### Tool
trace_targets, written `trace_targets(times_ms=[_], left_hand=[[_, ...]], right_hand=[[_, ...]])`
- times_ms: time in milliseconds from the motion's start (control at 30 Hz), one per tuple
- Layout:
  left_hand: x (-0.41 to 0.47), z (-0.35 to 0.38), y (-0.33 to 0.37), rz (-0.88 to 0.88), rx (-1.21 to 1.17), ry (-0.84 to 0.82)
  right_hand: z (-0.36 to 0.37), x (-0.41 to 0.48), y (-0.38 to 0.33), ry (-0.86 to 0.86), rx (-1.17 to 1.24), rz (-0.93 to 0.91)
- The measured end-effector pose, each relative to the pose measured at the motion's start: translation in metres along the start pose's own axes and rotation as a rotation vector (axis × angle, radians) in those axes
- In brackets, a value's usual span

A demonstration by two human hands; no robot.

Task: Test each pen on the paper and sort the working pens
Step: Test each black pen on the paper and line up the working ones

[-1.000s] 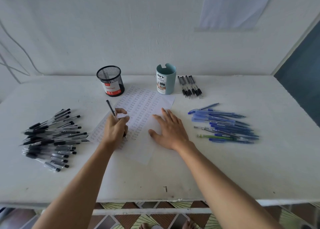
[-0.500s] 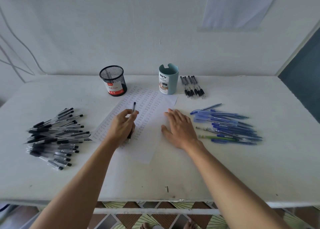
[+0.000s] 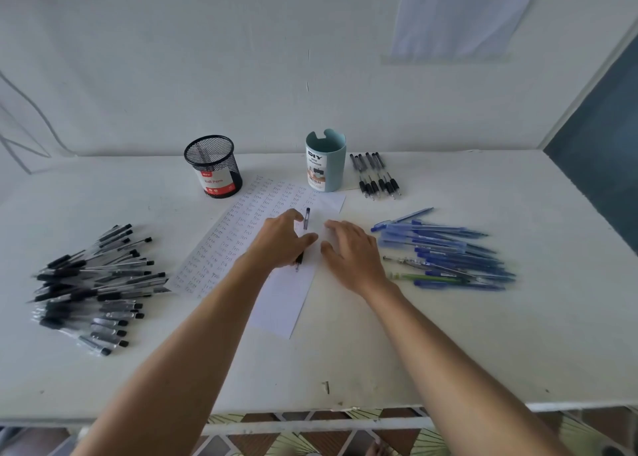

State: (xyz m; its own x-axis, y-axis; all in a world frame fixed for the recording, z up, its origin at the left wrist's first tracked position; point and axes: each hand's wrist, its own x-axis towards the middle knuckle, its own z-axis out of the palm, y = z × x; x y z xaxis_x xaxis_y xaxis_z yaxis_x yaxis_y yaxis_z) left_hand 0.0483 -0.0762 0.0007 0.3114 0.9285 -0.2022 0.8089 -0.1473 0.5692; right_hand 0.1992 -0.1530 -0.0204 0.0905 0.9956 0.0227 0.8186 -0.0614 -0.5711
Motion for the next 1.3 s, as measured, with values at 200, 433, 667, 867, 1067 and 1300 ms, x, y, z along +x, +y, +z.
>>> trace_targets(times_ms=[200, 433, 667, 867, 1067, 1300], left_hand=[[0.003, -0.004, 0.001, 0.026, -0.081, 0.152], [0.015, 0.009, -0.026, 0.000, 0.301, 0.228], [0.017, 0.012, -0.030, -0.014, 0.344, 0.239], [0.017, 0.013, -0.029, -0.042, 0.322, 0.250], [0.017, 0.014, -0.029, -0.047, 0.332, 0.258], [0.017, 0.014, -0.028, -0.050, 0.321, 0.274]], right_hand=[[0.001, 0.008, -0.002, 0.081, 0.153, 0.107], [0.011, 0.015, -0.015, 0.089, 0.005, 0.175], [0.006, 0.019, -0.019, 0.136, 0.042, 0.176], [-0.016, 0.020, -0.008, 0.409, 0.203, 0.210], [-0.059, 0.055, 0.023, 0.634, 0.409, 0.374], [-0.091, 0.102, 0.064, 0.532, 0.317, 0.493]])
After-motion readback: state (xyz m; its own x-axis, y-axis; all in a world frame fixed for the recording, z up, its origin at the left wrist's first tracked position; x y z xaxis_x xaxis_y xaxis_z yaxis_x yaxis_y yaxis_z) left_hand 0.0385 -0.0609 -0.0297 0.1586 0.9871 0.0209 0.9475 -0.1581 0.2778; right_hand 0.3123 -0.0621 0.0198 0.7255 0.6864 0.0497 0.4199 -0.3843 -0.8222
